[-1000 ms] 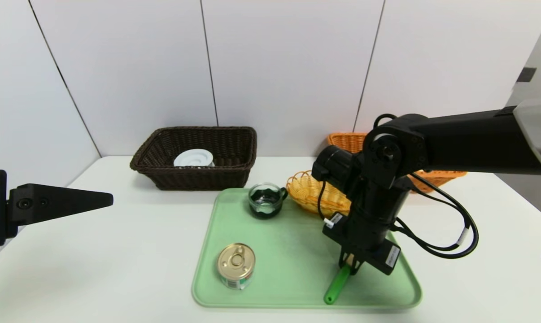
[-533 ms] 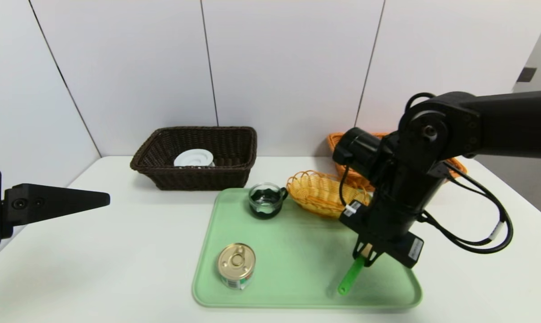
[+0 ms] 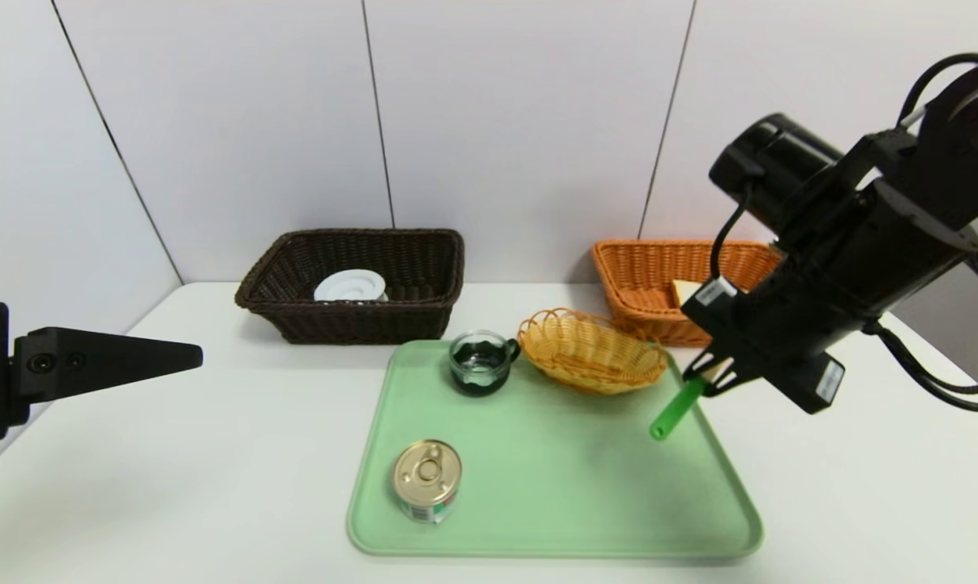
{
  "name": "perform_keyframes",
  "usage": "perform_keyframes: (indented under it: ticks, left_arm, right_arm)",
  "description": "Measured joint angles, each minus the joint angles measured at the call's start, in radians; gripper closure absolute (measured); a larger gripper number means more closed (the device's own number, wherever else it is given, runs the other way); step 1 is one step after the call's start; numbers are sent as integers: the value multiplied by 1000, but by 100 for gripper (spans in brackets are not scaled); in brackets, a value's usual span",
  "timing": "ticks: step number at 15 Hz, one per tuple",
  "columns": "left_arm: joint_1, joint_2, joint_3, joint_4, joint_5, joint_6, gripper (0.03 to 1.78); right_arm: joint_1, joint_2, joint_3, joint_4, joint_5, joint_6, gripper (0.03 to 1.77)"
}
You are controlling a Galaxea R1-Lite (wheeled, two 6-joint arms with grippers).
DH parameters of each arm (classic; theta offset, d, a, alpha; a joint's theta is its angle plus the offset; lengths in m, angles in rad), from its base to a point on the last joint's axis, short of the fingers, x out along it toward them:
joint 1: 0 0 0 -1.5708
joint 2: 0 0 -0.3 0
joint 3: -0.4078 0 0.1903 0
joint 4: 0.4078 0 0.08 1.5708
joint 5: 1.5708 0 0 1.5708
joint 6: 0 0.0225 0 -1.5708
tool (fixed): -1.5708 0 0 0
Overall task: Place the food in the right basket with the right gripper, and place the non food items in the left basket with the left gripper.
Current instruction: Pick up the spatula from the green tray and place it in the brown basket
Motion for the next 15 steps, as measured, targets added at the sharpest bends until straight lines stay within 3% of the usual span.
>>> perform_keyframes:
  ticks: [5, 9, 11, 15]
  left_arm:
    - [0, 1, 3, 4, 0, 0, 12]
    - [0, 4, 13, -2, 0, -3, 12]
    - [1, 8, 22, -8, 0, -3, 12]
    - [1, 9, 32, -24, 0, -4, 12]
  right_arm:
    - [92, -1, -237, -154, -200, -249, 165]
    - [195, 76, -259, -503, -383, -467, 165]
    - [230, 123, -260, -664, -409, -556, 165]
    - [263, 214, -260, -947, -409, -692, 165]
